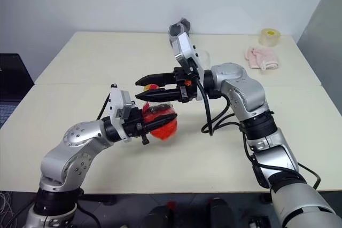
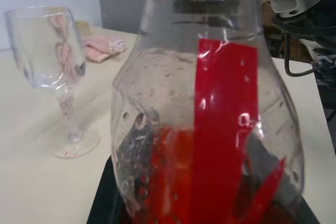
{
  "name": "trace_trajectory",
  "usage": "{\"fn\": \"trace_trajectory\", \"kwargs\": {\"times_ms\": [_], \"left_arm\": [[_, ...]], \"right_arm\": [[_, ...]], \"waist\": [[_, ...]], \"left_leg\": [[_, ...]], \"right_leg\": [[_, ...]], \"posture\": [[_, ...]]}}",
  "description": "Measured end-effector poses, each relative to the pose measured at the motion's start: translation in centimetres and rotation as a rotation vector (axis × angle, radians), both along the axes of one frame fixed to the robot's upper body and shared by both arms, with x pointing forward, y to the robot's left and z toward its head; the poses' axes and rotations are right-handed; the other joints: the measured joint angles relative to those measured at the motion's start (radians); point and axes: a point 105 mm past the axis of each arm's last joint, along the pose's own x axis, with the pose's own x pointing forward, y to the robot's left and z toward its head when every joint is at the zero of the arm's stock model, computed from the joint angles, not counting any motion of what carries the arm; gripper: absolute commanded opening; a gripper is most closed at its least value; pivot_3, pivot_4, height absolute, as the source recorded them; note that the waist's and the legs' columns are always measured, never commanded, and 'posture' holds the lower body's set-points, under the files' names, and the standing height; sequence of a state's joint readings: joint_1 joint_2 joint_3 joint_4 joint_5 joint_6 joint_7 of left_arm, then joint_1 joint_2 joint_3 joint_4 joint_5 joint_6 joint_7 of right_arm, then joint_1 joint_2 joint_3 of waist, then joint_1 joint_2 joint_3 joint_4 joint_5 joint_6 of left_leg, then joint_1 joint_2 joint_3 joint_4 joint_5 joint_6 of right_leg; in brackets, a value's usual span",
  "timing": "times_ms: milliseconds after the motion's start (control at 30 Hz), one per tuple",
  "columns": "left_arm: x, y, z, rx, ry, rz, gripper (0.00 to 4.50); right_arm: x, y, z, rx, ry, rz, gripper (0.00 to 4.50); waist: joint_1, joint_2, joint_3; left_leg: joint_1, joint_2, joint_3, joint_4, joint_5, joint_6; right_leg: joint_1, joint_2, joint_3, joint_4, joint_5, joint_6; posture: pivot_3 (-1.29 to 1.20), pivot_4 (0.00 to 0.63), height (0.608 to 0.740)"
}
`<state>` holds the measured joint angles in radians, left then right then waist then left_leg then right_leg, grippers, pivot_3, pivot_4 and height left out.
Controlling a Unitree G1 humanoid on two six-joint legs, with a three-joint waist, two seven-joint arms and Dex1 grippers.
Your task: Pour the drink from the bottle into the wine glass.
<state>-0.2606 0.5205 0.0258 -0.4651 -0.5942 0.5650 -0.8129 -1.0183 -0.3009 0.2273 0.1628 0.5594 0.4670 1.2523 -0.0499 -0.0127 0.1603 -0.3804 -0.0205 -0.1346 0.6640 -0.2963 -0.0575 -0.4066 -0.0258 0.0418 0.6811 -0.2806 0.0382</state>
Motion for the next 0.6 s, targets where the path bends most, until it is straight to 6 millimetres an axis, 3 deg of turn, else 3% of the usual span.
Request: {"fn": "trace_trajectory", "kwargs": {"times_ms": [167,400,600], "left_arm": [[-0.2,-0.1,0.2,-0.01,0.005,0.012,1.37],[1.9,1.5,0.5,-0.002,-0.008,0.115,1.37],[5.0,2.6,0.1,-0.007,-0.016,0.225,1.19]], "right_arm": [[0.7,-1.5,0.1,0.0,-0.003,-0.065,4.45],[0.1,-4.5,0.0,0.02,0.064,-0.21,4.45],[-0.2,-4.4,0.9,0.083,0.06,-0.333,4.5]], "waist": [[0.012,0.0,0.0],[0.016,0.0,0.0],[0.016,0.0,0.0]], "left_leg": [[0.0,-0.001,0.0,0.0,0.0,0.0],[0.0,-0.001,0.001,0.0,0.0,0.0],[0.0,-0.002,0.001,0.0,0.0,0.0]], "right_leg": [[0.0,-0.001,0.0,0.0,0.0,0.0],[0.0,-0.001,0.0,0.0,0.0,0.0],[0.0,0.001,0.0,0.0,0.0,0.0]], "posture": [[0.0,0.15,0.74],[0.0,0.15,0.74],[0.0,0.15,0.74]]}}
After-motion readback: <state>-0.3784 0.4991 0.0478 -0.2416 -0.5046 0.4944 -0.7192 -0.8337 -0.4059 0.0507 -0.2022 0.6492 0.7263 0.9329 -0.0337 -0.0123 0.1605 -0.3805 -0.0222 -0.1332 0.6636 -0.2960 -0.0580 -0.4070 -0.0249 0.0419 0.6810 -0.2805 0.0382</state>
